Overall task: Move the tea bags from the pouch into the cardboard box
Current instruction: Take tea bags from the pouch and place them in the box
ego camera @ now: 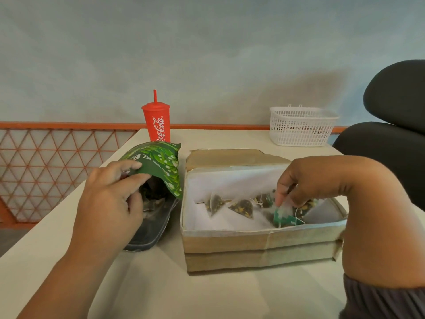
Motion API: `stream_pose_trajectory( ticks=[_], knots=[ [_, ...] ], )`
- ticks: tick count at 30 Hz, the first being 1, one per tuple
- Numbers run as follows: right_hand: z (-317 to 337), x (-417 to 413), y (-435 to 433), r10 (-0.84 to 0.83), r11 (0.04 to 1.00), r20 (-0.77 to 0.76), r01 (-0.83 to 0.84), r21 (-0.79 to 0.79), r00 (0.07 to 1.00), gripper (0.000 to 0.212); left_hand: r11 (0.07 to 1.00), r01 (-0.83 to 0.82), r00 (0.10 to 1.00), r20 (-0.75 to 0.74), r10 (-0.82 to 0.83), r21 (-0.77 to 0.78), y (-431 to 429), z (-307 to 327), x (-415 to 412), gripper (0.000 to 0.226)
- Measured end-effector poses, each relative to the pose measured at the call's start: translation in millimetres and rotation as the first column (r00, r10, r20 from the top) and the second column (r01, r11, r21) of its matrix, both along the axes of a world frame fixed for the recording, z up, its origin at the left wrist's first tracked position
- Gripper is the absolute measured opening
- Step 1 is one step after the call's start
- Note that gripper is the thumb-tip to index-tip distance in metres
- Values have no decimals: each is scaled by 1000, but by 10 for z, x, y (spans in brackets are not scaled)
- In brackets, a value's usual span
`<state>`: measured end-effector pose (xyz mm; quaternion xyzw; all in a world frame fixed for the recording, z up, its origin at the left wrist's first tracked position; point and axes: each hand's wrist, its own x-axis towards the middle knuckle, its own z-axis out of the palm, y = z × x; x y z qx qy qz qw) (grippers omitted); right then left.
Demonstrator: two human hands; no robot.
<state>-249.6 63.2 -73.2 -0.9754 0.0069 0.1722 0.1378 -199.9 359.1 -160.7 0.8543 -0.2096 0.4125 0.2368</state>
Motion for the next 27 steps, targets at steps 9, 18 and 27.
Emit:
stream_pose_trajectory(
  ticks=[9, 18, 27],
  knots=[
    [13, -40, -207, -144, 989, 2, 144, 20, 990, 22, 1000, 5, 998, -60, -5, 6, -16, -10, 17, 50],
    [56, 18, -15, -79, 993, 278, 51, 107, 957, 19, 996, 4, 993, -118, 6, 84, -24, 0, -6, 64],
    [-55, 25, 1135, 248, 924, 525, -361, 123, 814, 30, 992, 49, 996, -81, -39, 119, -12, 50, -31, 79]
  ],
)
